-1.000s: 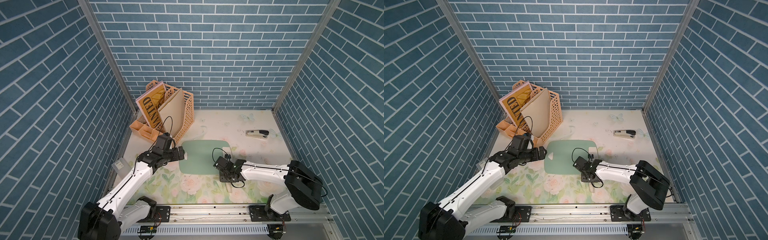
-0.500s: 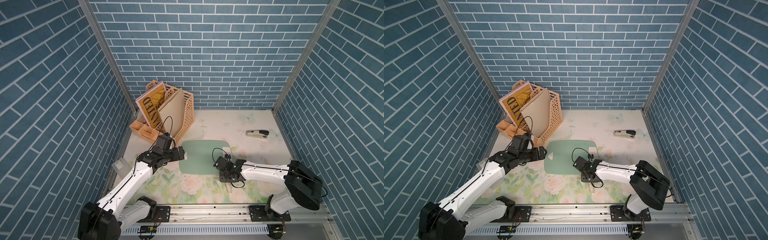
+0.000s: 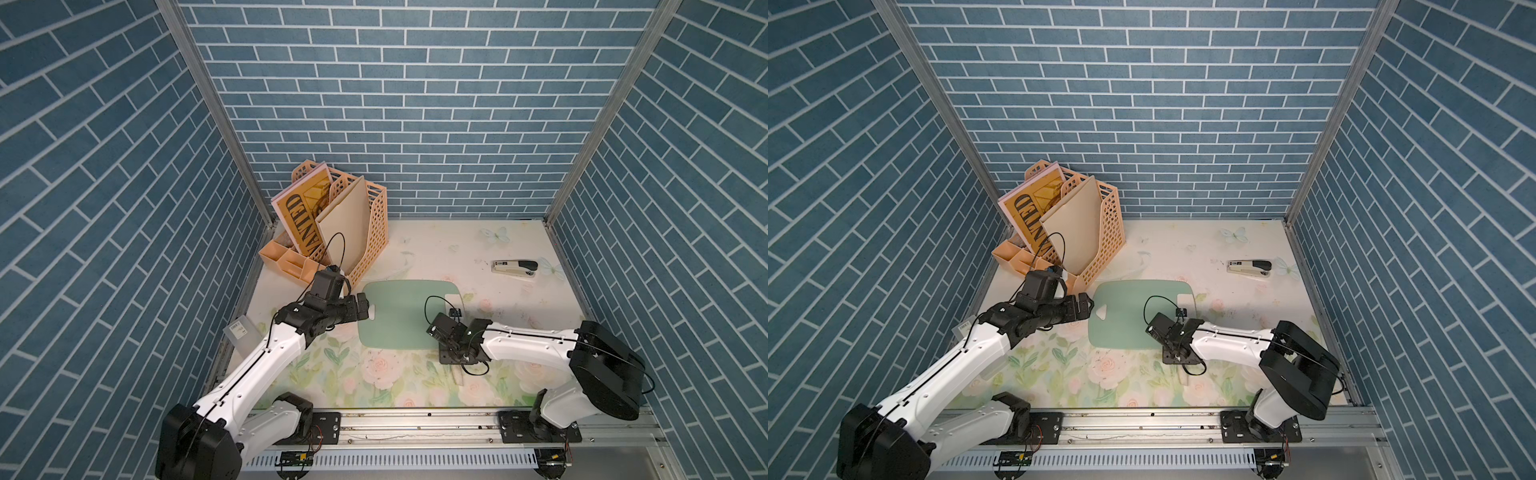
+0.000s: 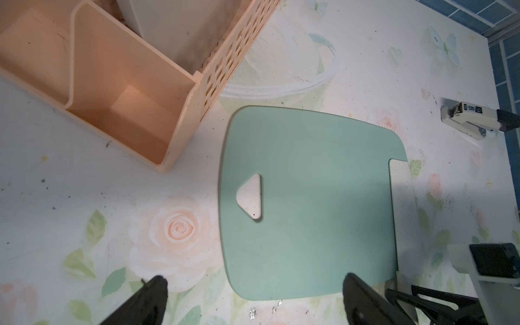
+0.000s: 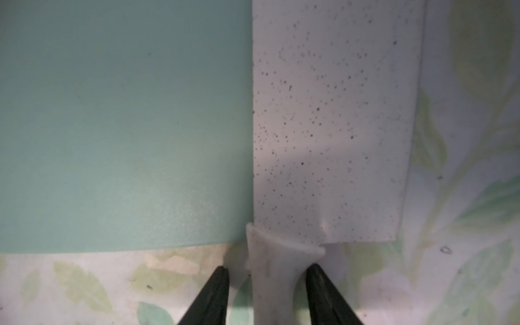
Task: Align the knife with the edge of the cutting board
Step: Place the knife at the edge of the cutting board.
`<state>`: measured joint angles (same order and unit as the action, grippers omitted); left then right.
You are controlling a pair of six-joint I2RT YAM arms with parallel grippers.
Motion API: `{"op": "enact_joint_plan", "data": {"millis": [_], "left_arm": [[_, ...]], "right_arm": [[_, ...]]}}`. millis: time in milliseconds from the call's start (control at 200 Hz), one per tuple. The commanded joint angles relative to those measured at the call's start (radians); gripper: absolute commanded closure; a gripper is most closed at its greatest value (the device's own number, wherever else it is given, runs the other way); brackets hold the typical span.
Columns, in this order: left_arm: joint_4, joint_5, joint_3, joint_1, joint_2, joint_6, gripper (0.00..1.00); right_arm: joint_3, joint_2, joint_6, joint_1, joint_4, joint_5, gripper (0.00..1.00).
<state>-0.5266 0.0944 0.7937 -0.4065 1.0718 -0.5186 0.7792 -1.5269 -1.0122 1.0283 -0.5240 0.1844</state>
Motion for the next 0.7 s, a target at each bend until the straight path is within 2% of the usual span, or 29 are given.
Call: {"op": "enact_joint_plan", "data": {"millis": [0,695], "left_arm": [[-0.017,-0.007,-0.009,-0.004,-0.004,0.011,0.00],[-0.012,-0.002,-0.011,-0.008,-0.009,0.010,0.00]], "right_arm": [[0.015,-0.027,0.014,-0.003,-0.045,0.017,0.50],[0.026,0.002,0.019,-0.004,-0.054,0.027,0.43]]}}
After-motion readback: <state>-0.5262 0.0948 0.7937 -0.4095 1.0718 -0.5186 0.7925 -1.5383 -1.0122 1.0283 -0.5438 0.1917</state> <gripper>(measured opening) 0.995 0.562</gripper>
